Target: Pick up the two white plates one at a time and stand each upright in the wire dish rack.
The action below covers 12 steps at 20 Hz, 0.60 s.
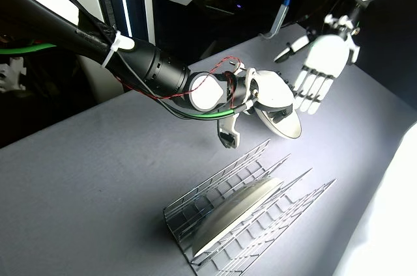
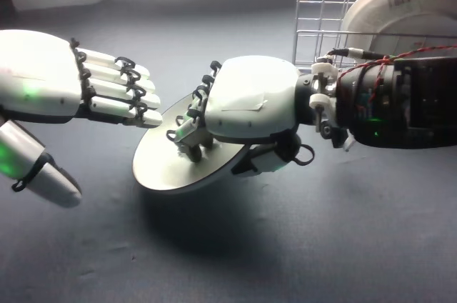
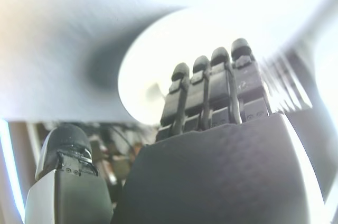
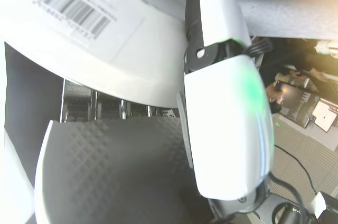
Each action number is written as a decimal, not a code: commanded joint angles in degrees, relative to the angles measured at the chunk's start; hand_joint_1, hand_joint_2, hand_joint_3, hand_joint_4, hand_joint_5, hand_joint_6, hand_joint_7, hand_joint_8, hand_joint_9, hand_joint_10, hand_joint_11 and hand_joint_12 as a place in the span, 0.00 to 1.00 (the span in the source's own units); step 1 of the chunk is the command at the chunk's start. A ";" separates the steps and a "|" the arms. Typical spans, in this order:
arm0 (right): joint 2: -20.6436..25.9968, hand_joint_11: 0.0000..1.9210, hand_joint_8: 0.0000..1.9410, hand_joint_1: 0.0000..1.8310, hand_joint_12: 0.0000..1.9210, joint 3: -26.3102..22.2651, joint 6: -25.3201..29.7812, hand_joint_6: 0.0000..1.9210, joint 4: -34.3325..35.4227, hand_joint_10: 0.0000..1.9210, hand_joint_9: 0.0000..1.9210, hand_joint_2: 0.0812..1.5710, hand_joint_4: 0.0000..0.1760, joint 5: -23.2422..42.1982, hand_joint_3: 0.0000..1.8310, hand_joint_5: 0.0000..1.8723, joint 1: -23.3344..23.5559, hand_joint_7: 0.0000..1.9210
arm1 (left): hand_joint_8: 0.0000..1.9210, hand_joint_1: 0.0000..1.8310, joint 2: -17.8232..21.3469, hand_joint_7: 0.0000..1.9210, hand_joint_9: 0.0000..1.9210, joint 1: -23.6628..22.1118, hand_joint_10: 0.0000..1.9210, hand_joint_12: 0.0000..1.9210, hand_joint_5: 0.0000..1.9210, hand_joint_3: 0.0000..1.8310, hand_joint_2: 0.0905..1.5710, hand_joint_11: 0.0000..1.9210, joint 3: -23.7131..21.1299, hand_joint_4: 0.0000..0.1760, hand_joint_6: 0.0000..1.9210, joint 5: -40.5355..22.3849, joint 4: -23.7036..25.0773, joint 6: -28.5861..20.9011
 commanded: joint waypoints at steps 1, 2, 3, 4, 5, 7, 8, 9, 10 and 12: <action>0.84 0.38 0.55 0.75 0.69 -0.28 0.12 0.59 0.75 0.66 0.46 0.72 0.00 2.91 0.00 0.45 0.36 0.47 | 0.00 0.00 1.33 0.01 0.00 -1.10 0.00 0.00 0.02 0.00 0.63 0.00 -0.73 0.00 0.00 -2.85 -2.57 -0.28; 1.42 0.38 0.54 0.75 0.69 -0.70 0.13 0.58 0.76 0.66 0.46 0.71 0.00 3.09 0.00 0.45 0.63 0.47 | 0.00 0.00 2.44 0.00 0.00 -2.04 0.00 0.00 0.02 0.00 0.63 0.00 -1.58 0.00 0.00 -3.19 -1.47 -0.28; 2.41 0.38 0.54 0.75 0.69 -1.36 0.13 0.58 0.78 0.66 0.46 0.71 0.00 3.66 0.00 0.46 1.03 0.47 | 0.00 0.00 3.56 0.01 0.00 -3.13 0.00 0.01 0.02 0.00 0.63 0.01 -2.18 0.00 0.00 -3.57 -0.18 -0.83; 3.09 0.38 0.54 0.75 0.69 -1.90 0.13 0.60 0.91 0.66 0.46 0.72 0.00 4.05 0.00 0.44 1.38 0.47 | 0.00 0.00 4.21 0.01 0.00 -3.68 0.00 0.01 0.02 0.00 0.63 0.01 -2.24 0.00 0.00 -3.69 0.05 -1.80; 3.93 0.38 0.55 0.75 0.69 -2.79 0.13 0.60 2.14 0.66 0.46 0.72 0.00 4.19 0.00 0.43 1.82 0.47 | 0.00 0.00 5.17 0.01 0.00 -3.93 0.00 0.01 0.02 0.00 0.63 0.01 -2.27 0.00 0.00 -3.72 0.07 -2.79; 6.08 0.38 0.56 0.74 0.68 -5.08 0.13 0.60 3.20 0.67 0.45 0.72 0.00 4.40 0.00 0.44 2.82 0.46 | 0.00 0.00 6.70 0.00 0.00 -4.09 0.00 0.00 0.01 0.00 0.63 0.00 -2.36 0.00 0.00 -3.71 0.08 -4.58; 7.09 0.39 0.55 0.75 0.67 -6.47 0.13 0.59 3.98 0.66 0.46 0.72 0.00 4.42 0.00 0.45 3.25 0.47 | 0.00 0.00 7.53 0.00 0.00 -4.11 0.00 0.00 0.00 0.00 0.63 0.00 -2.57 0.00 0.00 -3.71 0.09 -5.11; 8.12 0.39 0.55 0.75 0.68 -7.88 0.13 0.59 5.17 0.66 0.46 0.72 0.00 4.42 0.00 0.44 3.75 0.47 | 0.00 0.00 8.59 0.00 0.00 -4.11 0.00 0.00 0.00 0.00 0.63 0.00 -3.15 0.00 0.00 -3.70 0.09 -5.50; 9.32 0.38 0.55 0.75 0.67 -9.56 0.13 0.60 5.67 0.66 0.45 0.72 0.00 4.46 0.00 0.44 4.31 0.47 | 0.00 0.00 9.98 0.00 0.00 -4.09 0.00 0.00 0.01 0.00 0.63 0.00 -4.08 0.00 0.00 -3.70 0.10 -5.82; 11.20 0.39 0.56 0.75 0.67 -12.12 0.13 0.59 7.37 0.66 0.46 0.72 0.00 4.53 0.00 0.44 5.25 0.47 | 0.00 0.00 12.25 0.00 0.00 -4.10 0.00 0.00 0.00 0.00 0.63 0.00 -5.70 0.00 0.00 -3.65 0.10 -6.63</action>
